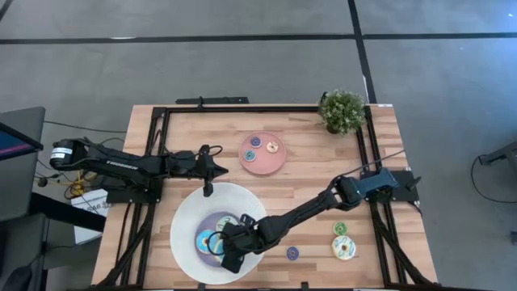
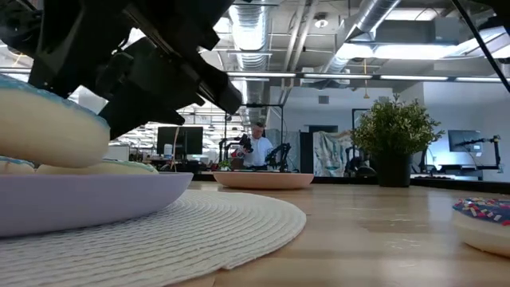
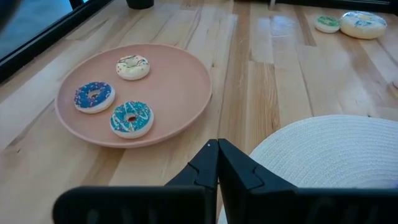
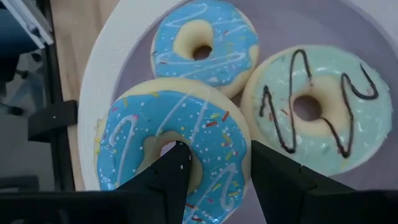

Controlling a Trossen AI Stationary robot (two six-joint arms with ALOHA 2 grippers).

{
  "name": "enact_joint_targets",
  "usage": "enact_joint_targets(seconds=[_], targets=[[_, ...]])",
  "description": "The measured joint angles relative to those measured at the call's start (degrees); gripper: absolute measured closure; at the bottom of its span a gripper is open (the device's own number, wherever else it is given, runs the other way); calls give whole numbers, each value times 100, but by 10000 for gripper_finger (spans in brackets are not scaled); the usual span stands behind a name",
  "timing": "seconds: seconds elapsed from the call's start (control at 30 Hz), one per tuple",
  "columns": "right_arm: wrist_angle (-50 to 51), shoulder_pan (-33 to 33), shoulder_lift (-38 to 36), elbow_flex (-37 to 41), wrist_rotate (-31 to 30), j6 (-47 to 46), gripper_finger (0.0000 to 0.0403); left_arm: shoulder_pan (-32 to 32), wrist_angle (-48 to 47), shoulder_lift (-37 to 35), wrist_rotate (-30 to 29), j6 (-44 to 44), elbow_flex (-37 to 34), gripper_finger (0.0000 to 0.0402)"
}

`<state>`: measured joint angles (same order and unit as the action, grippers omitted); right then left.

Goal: Pick & Place donuts
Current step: Put the big blue donut on the purple plate

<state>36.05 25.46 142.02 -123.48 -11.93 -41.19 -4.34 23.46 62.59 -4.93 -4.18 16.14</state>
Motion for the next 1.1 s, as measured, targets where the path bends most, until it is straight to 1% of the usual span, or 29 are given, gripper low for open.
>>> enact_joint_targets(seconds=[0.33,0.53,0.73,0.77,0.9,1.1], targets=[[247,-7,0,-2,-12,-237,251,2,64,0,2,-15,0,401],[226,-7,49,-6,30,-388,251,0,125,0,-50,76,0,401],[-112,-55,303,-9,583,-684,251,0,153,0,-55,85,0,401],[-106,-76,306,-9,604,-684,251,0,153,0,-55,89,0,401],[-55,-84,298,-4,432,-658,251,0,154,0,-28,93,0,401],[299,-80,203,-4,201,-683,251,0,153,0,-4,93,0,402]])
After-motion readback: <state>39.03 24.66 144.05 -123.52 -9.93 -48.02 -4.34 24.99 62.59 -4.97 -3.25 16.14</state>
